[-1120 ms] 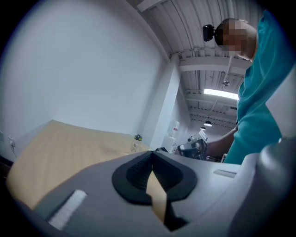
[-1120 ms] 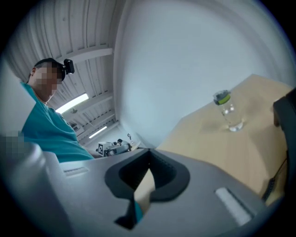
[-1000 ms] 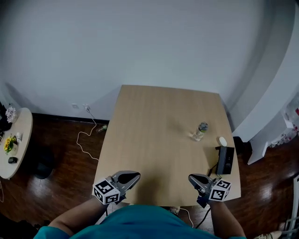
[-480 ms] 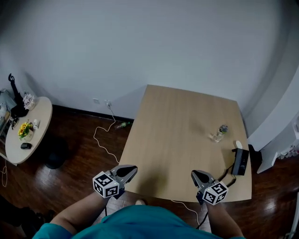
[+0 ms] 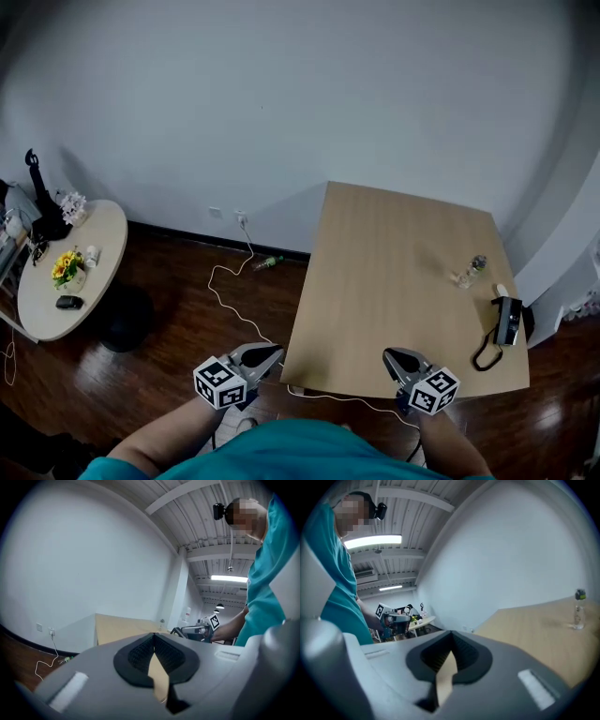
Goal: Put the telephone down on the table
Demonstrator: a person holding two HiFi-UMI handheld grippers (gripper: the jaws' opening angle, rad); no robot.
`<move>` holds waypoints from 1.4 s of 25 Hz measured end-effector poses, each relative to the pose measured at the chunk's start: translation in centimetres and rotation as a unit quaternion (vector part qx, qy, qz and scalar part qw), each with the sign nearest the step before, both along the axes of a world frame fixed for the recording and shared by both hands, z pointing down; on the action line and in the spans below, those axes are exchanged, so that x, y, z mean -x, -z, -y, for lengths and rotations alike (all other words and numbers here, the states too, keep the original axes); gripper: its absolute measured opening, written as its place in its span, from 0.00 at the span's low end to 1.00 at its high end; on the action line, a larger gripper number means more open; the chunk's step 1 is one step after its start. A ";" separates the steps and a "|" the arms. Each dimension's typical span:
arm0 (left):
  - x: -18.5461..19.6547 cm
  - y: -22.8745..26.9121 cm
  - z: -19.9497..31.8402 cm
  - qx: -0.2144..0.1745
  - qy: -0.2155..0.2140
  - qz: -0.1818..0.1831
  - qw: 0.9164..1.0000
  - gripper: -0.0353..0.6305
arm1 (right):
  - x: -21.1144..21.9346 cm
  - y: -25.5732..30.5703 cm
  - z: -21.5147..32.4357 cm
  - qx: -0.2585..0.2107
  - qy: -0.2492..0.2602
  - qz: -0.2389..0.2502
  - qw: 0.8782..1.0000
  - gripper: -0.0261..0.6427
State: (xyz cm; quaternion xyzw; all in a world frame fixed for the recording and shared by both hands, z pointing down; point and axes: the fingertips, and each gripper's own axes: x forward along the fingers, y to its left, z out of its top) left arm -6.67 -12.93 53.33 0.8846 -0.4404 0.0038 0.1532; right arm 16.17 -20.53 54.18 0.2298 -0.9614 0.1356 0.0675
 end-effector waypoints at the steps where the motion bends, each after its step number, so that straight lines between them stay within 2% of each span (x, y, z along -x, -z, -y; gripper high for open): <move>1: 1.6 0.0 -0.7 -0.002 -0.009 0.006 1.000 0.06 | 1.7 0.2 -0.8 -0.003 -0.007 0.000 1.000 0.04; 6: 9.6 0.4 -5.1 -0.004 -0.048 0.033 0.998 0.06 | 9.7 1.1 -5.8 -0.007 -0.031 -0.002 1.000 0.04; 10: 14.5 0.5 -7.8 0.007 -0.036 0.022 0.999 0.06 | 13.4 2.3 -8.9 -0.015 -0.026 -0.005 1.000 0.04; 17: 17.5 0.4 -11.3 0.016 0.007 0.008 1.000 0.06 | 16.9 1.1 -12.8 -0.004 0.010 0.008 1.000 0.04; 20: 18.5 0.7 -13.5 0.014 0.010 0.010 1.000 0.06 | 18.7 0.6 -14.1 0.005 0.018 0.008 1.000 0.04; 23: 21.0 0.7 -15.8 0.010 0.012 0.009 1.000 0.06 | 21.2 0.6 -16.3 0.005 0.023 0.009 1.000 0.04; 27: 26.7 0.5 -18.3 0.000 0.015 -0.005 1.000 0.06 | 26.3 0.4 -19.6 0.001 0.020 0.007 1.000 0.04; 31: 34.1 0.2 -22.1 -0.014 -0.011 0.002 1.000 0.06 | 33.6 0.0 -24.1 0.003 -0.007 0.020 1.000 0.04; 35: 41.3 -0.1 -26.5 -0.010 -0.037 0.023 0.999 0.06 | 40.5 -0.5 -28.3 0.025 -0.043 0.037 0.998 0.04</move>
